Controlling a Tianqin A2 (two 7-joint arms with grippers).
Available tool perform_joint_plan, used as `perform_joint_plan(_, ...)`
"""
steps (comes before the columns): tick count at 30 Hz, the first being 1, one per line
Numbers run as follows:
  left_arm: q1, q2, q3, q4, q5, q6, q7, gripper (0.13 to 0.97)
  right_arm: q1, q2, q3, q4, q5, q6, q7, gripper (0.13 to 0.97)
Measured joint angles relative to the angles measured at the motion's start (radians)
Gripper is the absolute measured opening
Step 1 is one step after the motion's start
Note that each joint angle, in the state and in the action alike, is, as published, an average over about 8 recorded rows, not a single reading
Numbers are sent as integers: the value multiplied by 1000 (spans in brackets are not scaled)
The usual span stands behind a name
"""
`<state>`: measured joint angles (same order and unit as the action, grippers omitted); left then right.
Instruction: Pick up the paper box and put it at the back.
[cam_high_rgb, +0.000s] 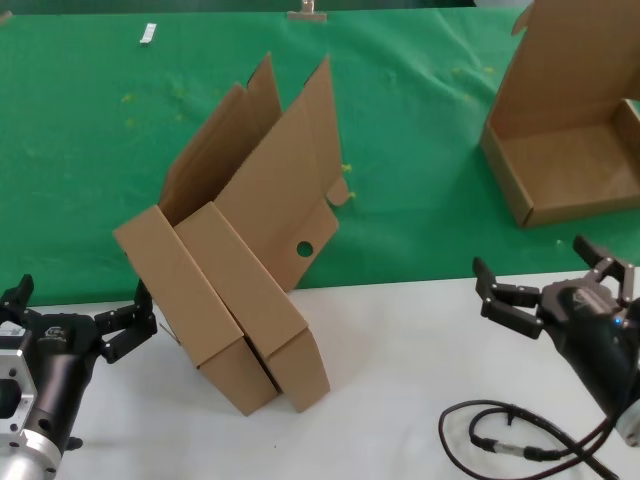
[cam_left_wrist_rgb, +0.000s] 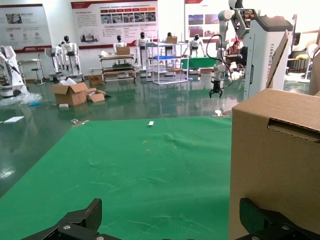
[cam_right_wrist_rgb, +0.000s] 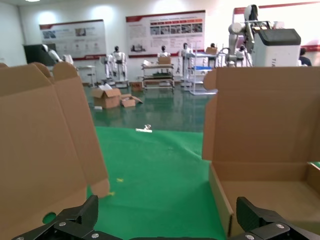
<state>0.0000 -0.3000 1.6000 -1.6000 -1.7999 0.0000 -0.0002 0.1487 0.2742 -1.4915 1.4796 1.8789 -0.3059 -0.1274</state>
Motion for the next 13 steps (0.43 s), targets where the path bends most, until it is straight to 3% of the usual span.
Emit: perform_joint_plan(13,0,0,0,0,0,0,1,966,-68,12,-49,55,-36,140,58,966)
